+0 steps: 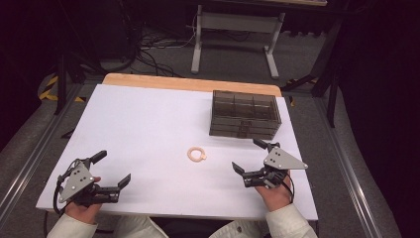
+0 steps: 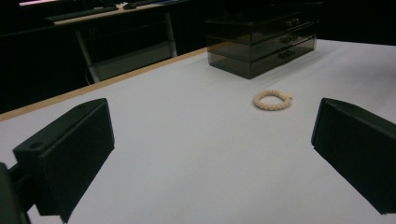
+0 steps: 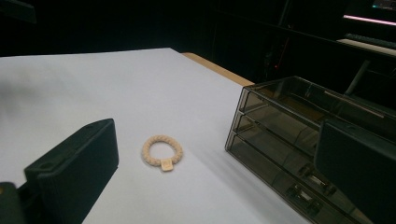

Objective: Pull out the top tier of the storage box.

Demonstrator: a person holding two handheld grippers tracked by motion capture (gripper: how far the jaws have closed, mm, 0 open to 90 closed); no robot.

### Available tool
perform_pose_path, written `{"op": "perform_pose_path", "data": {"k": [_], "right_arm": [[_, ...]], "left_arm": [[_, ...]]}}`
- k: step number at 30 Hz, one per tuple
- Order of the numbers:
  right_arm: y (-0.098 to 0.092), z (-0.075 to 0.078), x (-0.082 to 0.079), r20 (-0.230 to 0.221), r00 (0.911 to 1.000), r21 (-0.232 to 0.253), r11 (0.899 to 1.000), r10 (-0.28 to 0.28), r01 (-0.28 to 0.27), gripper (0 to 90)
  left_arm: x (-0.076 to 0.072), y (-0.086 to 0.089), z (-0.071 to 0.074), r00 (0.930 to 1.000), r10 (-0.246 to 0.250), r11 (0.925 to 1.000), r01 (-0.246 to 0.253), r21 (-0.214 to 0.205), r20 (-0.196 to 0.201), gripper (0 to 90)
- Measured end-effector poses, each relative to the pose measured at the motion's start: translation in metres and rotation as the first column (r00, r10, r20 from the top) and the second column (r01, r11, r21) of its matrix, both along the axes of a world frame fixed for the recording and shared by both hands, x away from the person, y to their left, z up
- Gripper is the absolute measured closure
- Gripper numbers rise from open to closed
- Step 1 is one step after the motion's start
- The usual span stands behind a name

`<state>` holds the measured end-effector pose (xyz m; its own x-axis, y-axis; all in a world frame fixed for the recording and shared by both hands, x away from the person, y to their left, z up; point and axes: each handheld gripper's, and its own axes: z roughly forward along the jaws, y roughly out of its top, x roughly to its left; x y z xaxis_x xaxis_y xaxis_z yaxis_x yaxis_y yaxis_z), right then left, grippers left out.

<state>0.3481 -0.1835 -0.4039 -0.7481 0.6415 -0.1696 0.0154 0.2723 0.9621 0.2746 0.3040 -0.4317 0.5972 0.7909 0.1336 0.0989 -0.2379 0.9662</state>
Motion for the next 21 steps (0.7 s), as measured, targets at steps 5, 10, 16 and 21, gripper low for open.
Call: {"op": "perform_pose_path", "data": {"k": [5, 10, 16, 21], "right_arm": [[0.001, 0.004, 0.005, -0.017, 0.9999, -0.061, 0.998, 0.004, -0.005, 2.1], [0.003, 0.009, 0.003, 0.043, 0.9987, -0.145, 0.989, -0.028, 0.034, 5.2], [0.006, 0.015, 0.002, 0.115, 0.9897, -0.235, 0.966, -0.084, 0.11, 16.7], [0.013, 0.015, 0.002, 0.225, 0.9653, -0.389, 0.896, -0.132, 0.213, 22.9]], "left_arm": [[0.0, -0.001, 0.0, 1.0, 0.001, 1.0, -0.001, -0.001, 0.001, 0.2], [-0.001, -0.001, 0.0, 1.0, 0.001, 1.0, -0.001, 0.002, 0.002, 0.2], [0.0, 0.0, 0.001, 0.9999, -0.014, 0.9997, 0.014, 0.019, 0.009, 0.2], [0.0, 0.0, 0.001, 0.9998, -0.016, 0.9996, 0.016, 0.022, 0.009, 0.2]]}}
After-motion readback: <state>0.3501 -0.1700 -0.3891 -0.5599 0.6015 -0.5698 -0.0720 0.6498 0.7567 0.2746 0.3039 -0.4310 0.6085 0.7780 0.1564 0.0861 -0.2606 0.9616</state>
